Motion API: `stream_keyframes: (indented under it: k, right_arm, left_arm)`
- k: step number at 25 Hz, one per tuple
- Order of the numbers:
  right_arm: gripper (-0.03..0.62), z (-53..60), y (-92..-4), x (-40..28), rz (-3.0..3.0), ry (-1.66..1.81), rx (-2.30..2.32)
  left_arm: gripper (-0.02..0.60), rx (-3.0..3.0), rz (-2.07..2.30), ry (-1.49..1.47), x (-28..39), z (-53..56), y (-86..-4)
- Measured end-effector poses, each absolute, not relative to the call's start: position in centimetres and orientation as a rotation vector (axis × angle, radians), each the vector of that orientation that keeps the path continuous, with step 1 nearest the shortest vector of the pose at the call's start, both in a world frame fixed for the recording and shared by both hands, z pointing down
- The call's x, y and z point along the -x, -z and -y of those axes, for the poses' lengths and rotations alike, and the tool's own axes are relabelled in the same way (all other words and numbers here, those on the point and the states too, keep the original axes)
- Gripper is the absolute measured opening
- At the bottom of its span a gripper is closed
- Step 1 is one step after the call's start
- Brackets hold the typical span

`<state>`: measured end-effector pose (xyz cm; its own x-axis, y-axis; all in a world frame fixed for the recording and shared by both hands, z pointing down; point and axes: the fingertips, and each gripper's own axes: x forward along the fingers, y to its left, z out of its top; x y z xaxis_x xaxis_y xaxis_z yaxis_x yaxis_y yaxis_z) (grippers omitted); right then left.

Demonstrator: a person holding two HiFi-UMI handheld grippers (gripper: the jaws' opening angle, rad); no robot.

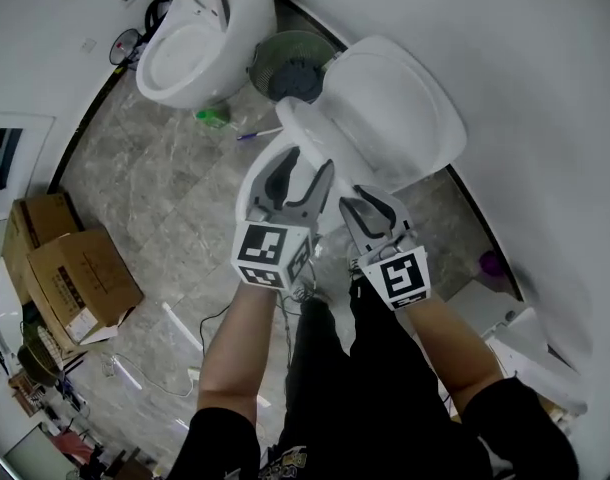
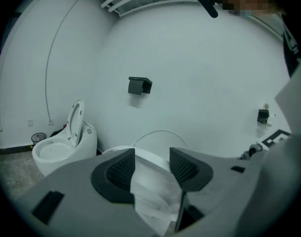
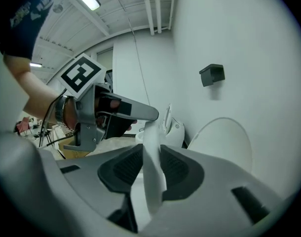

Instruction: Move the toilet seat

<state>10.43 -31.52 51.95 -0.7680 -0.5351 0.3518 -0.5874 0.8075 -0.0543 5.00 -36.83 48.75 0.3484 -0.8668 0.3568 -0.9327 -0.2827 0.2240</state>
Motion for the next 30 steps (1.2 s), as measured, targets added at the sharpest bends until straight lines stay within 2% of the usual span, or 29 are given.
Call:
stream_keyframes:
  k: [17,30]
  right_arm:
    - [0.109,39.5,-51.5,-18.4,2.624,-0.394,-1.094]
    - [0.081,44.9,-52.8,-23.6,2.328,-0.34,-1.408]
  left_arm:
    - [0.202,-2.342,1.413,-0.313,-13.1,45.2,-47.8]
    - [0.186,-2.509,1.111,-0.371,-18.4,50.7,-48.5]
